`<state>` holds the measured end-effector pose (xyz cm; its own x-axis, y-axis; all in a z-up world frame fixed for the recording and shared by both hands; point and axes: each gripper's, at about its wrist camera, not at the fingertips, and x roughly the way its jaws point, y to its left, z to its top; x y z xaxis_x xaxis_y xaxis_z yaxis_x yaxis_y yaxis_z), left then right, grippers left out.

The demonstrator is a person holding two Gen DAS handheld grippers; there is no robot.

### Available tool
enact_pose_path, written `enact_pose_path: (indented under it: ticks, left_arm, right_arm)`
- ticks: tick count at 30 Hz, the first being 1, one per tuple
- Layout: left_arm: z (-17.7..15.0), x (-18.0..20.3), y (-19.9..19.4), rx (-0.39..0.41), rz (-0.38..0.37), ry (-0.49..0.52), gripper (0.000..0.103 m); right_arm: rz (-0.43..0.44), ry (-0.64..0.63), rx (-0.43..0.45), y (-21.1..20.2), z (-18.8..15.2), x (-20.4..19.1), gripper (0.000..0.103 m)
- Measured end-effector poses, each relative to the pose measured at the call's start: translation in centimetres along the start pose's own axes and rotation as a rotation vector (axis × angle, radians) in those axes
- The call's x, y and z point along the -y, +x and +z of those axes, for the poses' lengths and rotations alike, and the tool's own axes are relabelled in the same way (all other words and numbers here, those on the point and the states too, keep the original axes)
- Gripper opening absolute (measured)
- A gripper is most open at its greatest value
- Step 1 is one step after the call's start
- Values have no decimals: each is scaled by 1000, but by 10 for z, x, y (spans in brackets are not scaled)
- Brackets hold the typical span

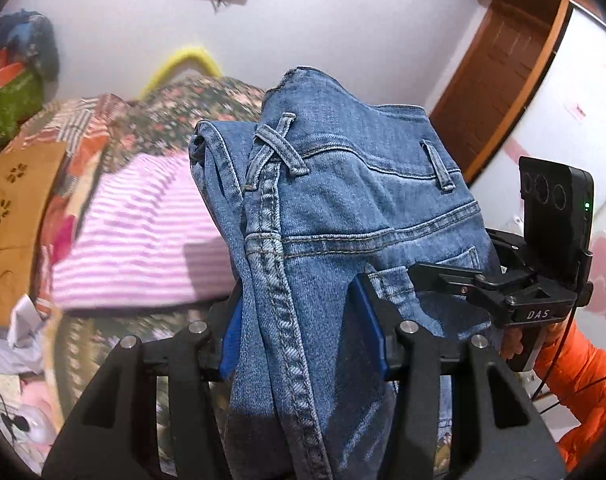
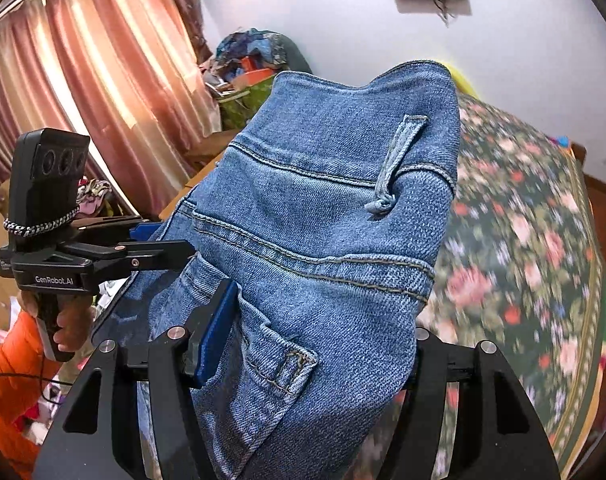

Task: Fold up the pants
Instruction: 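Lift the jeans stack with both tools and carry it onto the striped garment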

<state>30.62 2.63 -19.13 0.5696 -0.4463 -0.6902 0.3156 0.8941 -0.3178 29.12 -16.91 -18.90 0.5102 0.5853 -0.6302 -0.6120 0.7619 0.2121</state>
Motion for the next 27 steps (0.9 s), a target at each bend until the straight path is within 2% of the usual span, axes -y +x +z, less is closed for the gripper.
enact_pose_path:
  ticks: [6, 14, 21, 25, 27]
  left_arm:
    - [27, -46, -4, 34, 15, -31, 50]
    - [69, -116, 10, 52, 43, -70, 50]
    - [100, -183, 59, 44, 67, -107, 50]
    - [95, -219, 96, 1, 84, -143, 50]
    - [87, -239, 119, -44, 107, -175, 50]
  right_arm:
    - [9, -38, 3, 37, 40, -7, 58]
    - [36, -54, -22, 103, 89, -3, 58]
    - [33, -39, -26, 163, 110, 10, 58]
    - [42, -30, -82, 208, 110, 26, 58]
    - [39, -22, -133, 231, 106, 34, 58]
